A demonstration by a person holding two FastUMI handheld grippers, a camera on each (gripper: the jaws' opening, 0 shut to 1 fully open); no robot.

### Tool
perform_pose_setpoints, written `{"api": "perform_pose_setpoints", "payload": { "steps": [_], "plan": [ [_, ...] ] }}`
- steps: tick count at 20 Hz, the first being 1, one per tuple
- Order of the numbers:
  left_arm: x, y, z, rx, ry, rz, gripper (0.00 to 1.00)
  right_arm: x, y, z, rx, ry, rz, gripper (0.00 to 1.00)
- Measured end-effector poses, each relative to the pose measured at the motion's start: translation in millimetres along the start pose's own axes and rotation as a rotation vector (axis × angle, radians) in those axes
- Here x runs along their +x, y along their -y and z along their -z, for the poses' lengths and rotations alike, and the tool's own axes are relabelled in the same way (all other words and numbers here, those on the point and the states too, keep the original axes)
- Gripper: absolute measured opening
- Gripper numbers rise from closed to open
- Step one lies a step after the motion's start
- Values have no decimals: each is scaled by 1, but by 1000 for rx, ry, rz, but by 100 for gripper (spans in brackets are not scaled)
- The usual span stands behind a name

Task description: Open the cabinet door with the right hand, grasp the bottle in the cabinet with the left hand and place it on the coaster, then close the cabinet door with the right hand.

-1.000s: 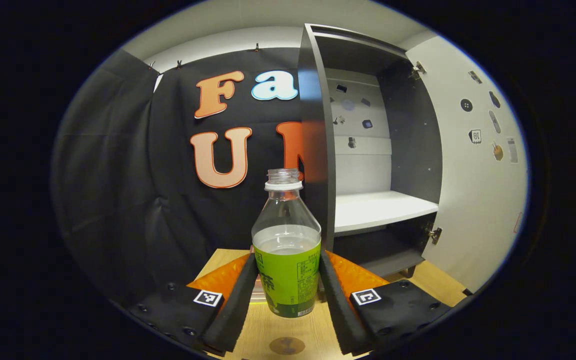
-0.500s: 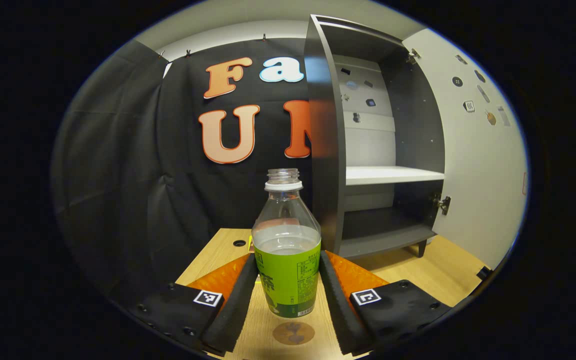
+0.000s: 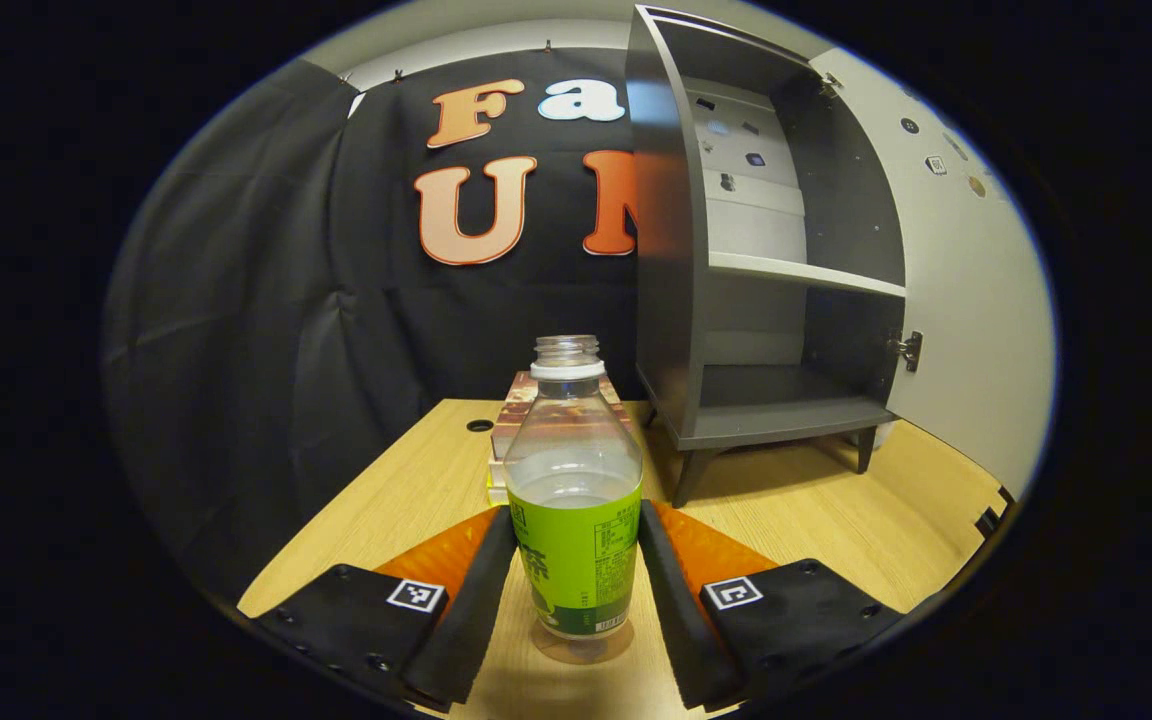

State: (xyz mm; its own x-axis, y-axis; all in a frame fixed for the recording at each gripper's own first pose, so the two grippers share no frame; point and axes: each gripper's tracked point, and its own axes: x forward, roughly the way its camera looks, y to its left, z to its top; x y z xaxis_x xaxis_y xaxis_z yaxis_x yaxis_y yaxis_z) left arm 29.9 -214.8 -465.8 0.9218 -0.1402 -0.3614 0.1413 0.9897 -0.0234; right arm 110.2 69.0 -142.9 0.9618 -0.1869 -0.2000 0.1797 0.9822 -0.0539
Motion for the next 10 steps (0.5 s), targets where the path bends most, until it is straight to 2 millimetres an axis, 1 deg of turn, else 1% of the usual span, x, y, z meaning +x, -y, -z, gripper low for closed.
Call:
{"api": "perform_pose_setpoints", "payload": {
  "steps": [3,6,9,10],
  "plan": [
    [1,-1,16,23,-8,-13,80,-1,1,-1,1,-2,11,93],
    [5,-2,28,53,-8,-22,80,-1,3,-1,-1,0,18,93],
    [3,-2,44,31,-28,-30,80,-1,2,-1,-1,-4,20,93],
    [3,-2,40,29,-3,-34,80,-1,2,-1,-3,-4,18,93]
  ]
}}
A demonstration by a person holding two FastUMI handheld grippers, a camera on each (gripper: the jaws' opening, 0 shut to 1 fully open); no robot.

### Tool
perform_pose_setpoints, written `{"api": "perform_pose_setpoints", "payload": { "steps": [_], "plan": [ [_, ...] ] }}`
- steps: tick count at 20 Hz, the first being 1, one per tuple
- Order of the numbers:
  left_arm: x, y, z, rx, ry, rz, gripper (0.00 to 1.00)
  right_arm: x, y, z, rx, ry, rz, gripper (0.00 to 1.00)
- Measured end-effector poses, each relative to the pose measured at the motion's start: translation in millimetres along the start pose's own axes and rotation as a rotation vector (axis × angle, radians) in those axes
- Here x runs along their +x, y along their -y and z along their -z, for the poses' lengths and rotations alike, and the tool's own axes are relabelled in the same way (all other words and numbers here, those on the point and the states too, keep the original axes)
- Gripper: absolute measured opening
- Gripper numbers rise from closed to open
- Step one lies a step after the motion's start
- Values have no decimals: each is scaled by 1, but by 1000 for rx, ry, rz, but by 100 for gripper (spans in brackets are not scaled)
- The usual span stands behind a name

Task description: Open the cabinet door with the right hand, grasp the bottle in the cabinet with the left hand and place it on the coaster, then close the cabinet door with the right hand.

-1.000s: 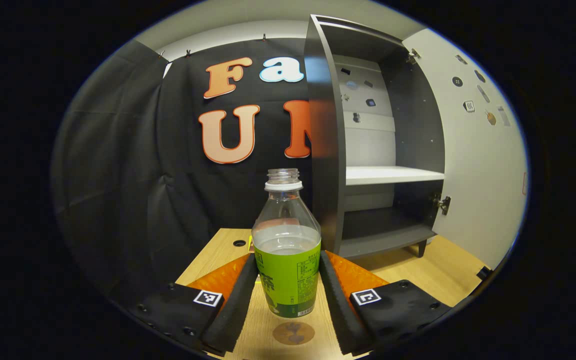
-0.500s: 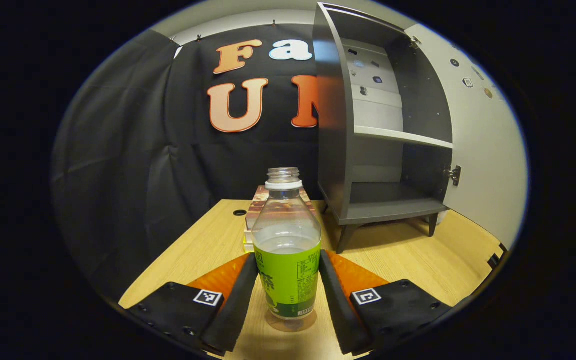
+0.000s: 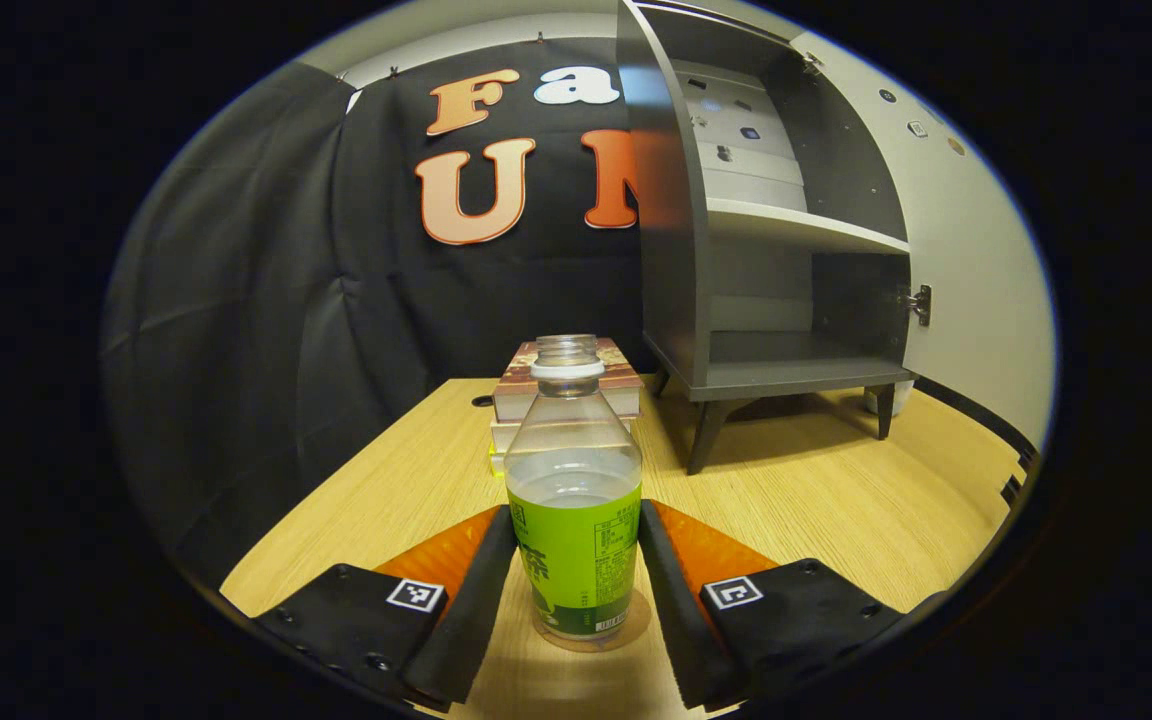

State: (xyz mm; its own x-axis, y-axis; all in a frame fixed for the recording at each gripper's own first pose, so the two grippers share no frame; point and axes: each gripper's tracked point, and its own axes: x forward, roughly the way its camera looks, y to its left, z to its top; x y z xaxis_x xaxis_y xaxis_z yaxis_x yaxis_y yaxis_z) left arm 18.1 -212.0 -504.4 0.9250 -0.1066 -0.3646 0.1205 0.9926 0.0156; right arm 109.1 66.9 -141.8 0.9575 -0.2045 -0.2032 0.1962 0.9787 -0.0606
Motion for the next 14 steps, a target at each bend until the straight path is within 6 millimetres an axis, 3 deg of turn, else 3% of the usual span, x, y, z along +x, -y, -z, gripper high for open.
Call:
{"api": "perform_pose_setpoints", "payload": {
  "steps": [14],
  "plan": [
    [-23,8,1,53,-33,-13,84,4,-9,1,-15,-1,-60,93]
  ]
}}
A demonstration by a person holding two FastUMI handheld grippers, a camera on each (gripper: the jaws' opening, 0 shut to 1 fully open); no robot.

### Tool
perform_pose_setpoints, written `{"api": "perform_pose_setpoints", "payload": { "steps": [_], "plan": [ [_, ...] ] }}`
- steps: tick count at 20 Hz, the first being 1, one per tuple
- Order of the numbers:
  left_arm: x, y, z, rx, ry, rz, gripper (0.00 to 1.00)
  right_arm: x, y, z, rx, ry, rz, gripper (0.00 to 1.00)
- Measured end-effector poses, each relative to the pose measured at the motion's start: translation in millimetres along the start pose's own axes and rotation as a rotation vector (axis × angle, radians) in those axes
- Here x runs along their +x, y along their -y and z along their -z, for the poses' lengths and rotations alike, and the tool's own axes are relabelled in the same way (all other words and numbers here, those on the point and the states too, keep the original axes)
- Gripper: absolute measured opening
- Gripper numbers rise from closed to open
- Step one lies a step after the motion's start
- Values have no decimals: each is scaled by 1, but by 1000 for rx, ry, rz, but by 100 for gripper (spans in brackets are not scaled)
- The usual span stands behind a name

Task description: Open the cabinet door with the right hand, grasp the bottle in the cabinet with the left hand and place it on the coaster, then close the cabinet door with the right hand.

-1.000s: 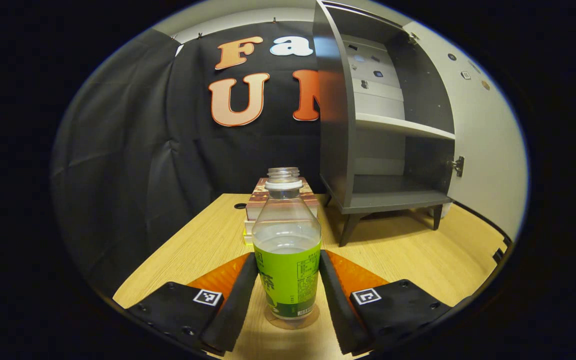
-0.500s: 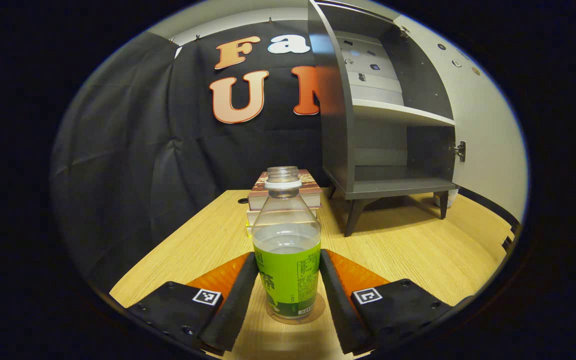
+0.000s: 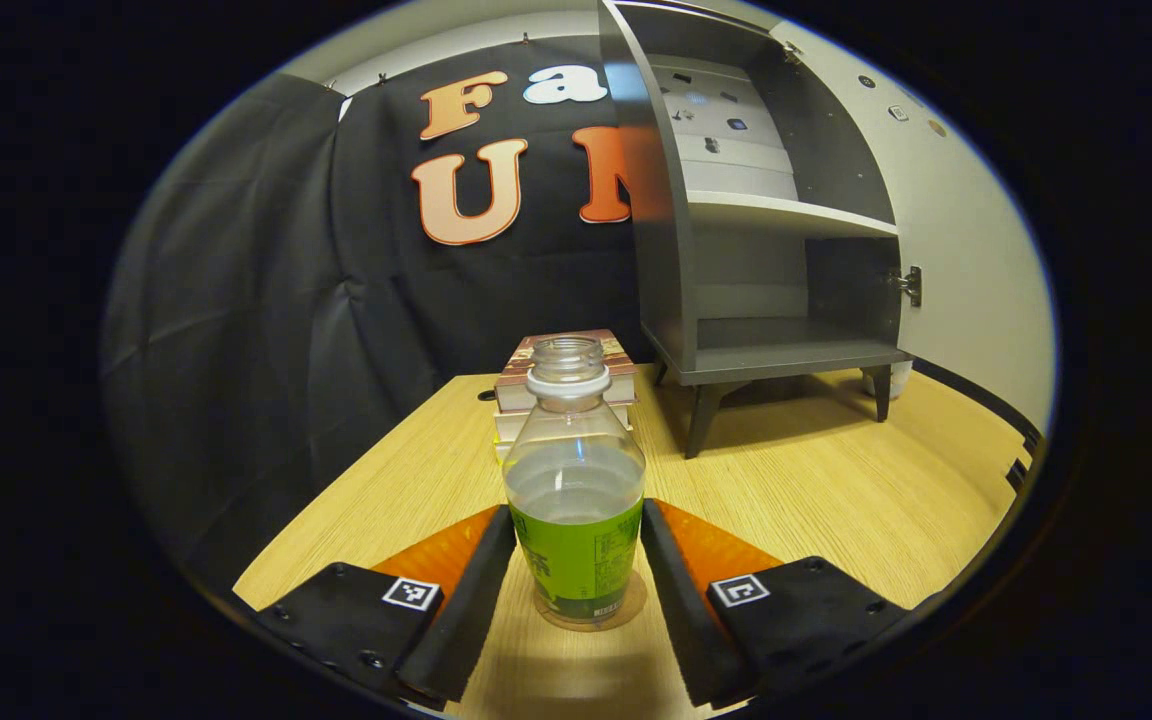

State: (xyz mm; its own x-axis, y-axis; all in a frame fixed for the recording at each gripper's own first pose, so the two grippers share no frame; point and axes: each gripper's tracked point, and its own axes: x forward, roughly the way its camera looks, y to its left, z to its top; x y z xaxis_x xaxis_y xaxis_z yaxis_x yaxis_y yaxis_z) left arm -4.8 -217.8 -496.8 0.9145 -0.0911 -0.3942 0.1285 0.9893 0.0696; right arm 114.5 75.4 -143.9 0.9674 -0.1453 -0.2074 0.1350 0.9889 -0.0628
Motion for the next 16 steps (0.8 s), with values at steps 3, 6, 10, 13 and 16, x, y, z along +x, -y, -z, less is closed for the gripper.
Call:
{"api": "perform_pose_setpoints", "payload": {
  "steps": [3,6,10,13,16],
  "plan": [
    [-10,2,-10,-9,14,3,95,0,0,0,-9,2,-5,98],
    [-29,-1,-28,-27,28,-6,98,1,-4,-1,-15,8,-32,98],
    [-61,-4,-56,-63,49,10,98,3,-5,-3,-51,25,-57,78],
    [-83,-12,-83,-92,55,21,98,3,-15,-2,-36,23,-105,86],
    [-99,-27,-116,-111,69,10,98,0,-32,-2,0,22,-166,84]
  ]
}}
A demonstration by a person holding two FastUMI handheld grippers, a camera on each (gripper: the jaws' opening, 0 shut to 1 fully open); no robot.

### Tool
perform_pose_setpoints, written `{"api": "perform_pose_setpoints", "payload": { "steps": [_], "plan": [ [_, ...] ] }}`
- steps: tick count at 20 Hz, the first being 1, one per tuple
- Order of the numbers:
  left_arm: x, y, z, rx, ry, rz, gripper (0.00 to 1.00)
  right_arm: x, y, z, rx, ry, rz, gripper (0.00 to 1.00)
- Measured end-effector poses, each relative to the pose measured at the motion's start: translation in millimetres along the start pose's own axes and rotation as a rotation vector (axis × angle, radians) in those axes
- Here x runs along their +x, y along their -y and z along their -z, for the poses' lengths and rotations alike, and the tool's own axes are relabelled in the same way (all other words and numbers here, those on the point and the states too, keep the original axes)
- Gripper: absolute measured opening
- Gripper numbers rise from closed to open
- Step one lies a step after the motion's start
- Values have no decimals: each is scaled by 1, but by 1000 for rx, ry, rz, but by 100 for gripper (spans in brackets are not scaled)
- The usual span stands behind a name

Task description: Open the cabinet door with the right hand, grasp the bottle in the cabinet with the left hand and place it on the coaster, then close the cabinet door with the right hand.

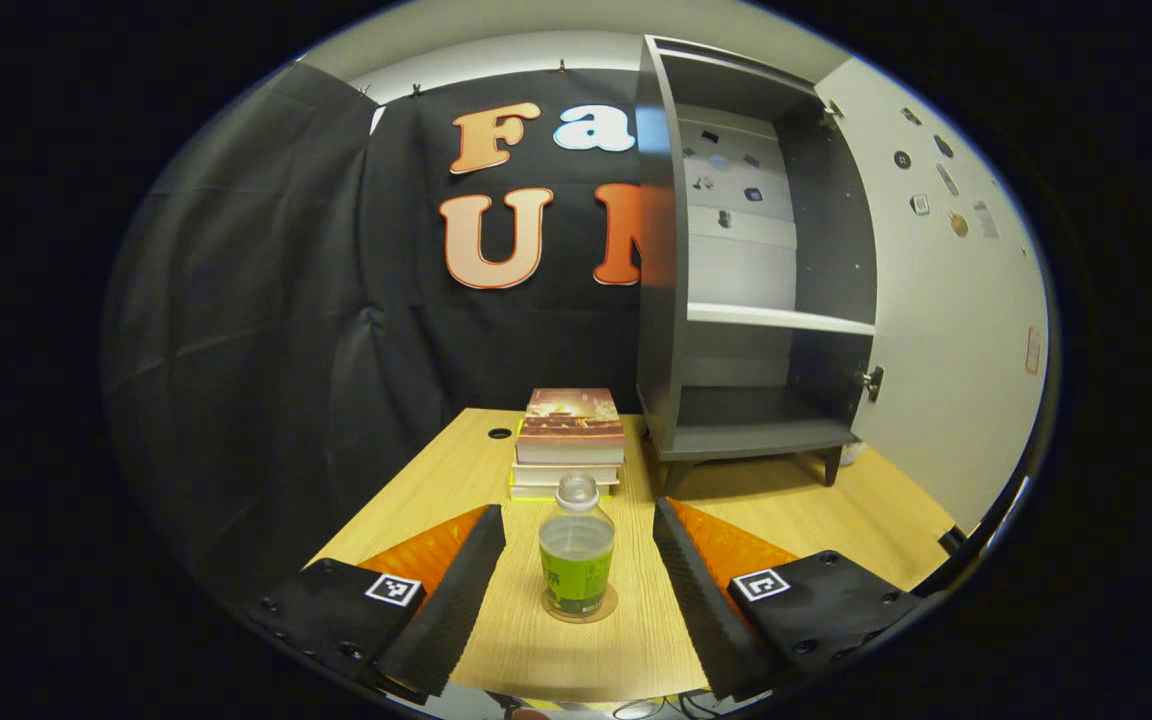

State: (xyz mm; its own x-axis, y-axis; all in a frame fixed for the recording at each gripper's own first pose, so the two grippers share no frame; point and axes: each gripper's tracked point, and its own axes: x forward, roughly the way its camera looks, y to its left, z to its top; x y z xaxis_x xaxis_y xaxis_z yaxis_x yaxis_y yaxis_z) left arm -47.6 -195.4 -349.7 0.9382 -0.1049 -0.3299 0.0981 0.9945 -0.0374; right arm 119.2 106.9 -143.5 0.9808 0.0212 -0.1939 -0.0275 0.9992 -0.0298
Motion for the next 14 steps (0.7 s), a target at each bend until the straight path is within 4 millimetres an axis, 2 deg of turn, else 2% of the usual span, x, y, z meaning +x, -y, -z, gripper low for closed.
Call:
{"api": "perform_pose_setpoints", "payload": {
  "steps": [7,11,14],
  "plan": [
    [-24,-29,-81,-18,60,-18,94,-3,-33,-1,5,6,-147,83],
    [-47,-47,-113,19,95,-38,96,-3,-48,-1,14,7,-222,83],
    [-56,-58,-137,25,111,-40,97,-5,-59,-1,31,2,-263,83]
  ]
}}
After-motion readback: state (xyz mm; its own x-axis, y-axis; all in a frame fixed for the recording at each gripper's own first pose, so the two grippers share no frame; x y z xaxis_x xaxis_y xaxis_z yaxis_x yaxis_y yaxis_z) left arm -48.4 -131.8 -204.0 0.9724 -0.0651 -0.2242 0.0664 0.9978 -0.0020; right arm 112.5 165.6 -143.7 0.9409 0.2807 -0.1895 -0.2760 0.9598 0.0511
